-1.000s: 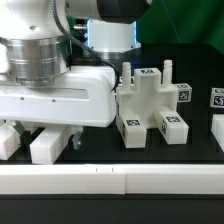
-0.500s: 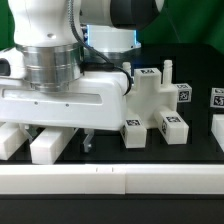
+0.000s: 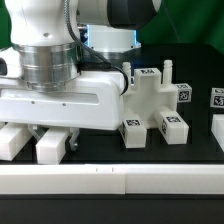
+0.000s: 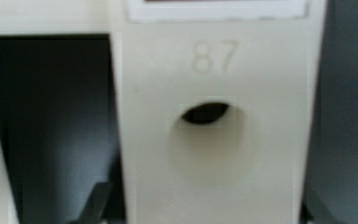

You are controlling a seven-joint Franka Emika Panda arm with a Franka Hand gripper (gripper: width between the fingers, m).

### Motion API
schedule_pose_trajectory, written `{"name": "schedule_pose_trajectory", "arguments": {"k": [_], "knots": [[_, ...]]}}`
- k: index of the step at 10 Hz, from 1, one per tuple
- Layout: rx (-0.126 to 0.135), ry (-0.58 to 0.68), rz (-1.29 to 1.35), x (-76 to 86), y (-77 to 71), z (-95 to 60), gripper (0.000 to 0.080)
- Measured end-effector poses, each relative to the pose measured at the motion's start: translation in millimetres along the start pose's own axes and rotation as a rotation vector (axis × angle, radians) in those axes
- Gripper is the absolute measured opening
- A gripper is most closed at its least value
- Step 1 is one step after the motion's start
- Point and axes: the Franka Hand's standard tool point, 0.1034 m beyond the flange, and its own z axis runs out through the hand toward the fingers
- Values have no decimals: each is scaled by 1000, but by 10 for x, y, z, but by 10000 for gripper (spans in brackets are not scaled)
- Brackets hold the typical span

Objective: Assemble chair

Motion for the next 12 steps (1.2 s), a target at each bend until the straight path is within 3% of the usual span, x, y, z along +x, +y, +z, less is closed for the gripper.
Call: {"name": "schedule_pose_trajectory", "arguments": {"k": [4, 7, 10, 12], "knots": [[0, 12, -19, 35, -15, -49, 286], [10, 49, -149, 126, -35, -355, 288], [43, 20, -227, 110, 4, -624, 288], [40, 19, -221, 101, 6, -581, 288]]}}
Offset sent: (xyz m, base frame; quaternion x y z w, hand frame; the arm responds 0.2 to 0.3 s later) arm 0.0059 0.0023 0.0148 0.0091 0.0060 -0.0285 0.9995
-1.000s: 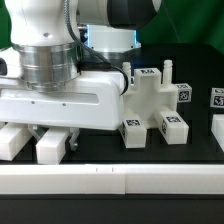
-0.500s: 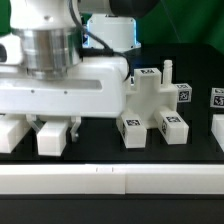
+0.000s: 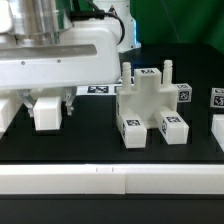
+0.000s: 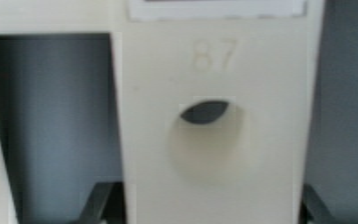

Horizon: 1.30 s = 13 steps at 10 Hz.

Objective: Assemble chair

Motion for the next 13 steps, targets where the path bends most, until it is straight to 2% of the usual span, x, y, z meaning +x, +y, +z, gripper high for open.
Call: {"name": "schedule_pose_trajectory", "arguments": {"k": [3, 4, 6, 7, 8, 9, 13], "knots": [[-2, 0, -18, 6, -22, -18, 288], [-7, 7, -56, 19, -103, -108, 288], [3, 19, -74, 10, -290, -261, 288], [13, 27, -85, 18, -469, -396, 288], [13, 36, -113, 52, -646, -523, 288], [12, 49, -60, 89, -732, -558, 288], [14, 39, -76, 62, -722, -526, 288]]}}
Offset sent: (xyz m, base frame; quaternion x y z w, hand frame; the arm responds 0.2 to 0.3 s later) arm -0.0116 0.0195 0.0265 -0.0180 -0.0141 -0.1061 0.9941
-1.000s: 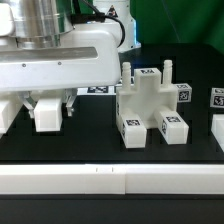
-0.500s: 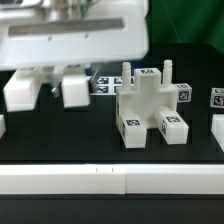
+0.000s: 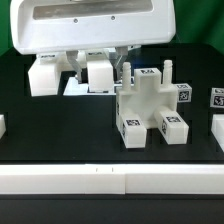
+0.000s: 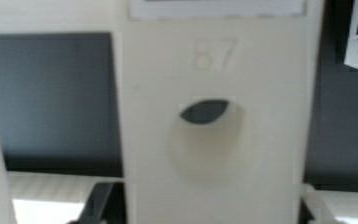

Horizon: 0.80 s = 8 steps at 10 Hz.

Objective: Assemble chair

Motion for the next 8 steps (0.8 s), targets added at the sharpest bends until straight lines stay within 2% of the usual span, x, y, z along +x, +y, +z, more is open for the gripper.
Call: {"name": "schedule_pose_trajectory", "arguments": {"k": [4, 5, 6, 8], "knots": [[19, 7, -13, -46, -165, -220, 288], [23, 10, 24, -50, -274, -254, 288], [26, 15, 66, -44, -457, -245, 288], [29, 17, 141, -60, -795, -166, 288]]}}
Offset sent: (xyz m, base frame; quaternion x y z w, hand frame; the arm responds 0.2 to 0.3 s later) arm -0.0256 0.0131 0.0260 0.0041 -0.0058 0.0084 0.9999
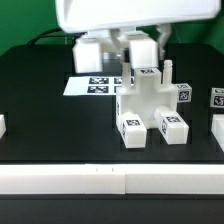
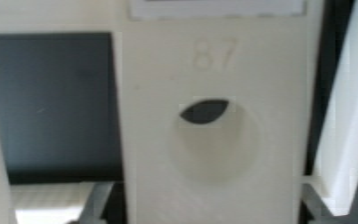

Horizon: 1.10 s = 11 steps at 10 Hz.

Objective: Assemble chair

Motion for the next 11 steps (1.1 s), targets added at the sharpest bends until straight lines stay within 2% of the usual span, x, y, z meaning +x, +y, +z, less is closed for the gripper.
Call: {"name": "schedule_pose_trajectory", "arguments": {"k": [1, 3, 5, 8, 11], "knots": [[-4, 1, 12, -13, -130, 28, 288], [-7, 2, -7, -7, -73, 28, 288], [-7, 0, -19, -15, -76, 35, 289], [3, -15, -138, -114, -172, 27, 289], [4, -15, -136, -248, -191, 37, 289]]}}
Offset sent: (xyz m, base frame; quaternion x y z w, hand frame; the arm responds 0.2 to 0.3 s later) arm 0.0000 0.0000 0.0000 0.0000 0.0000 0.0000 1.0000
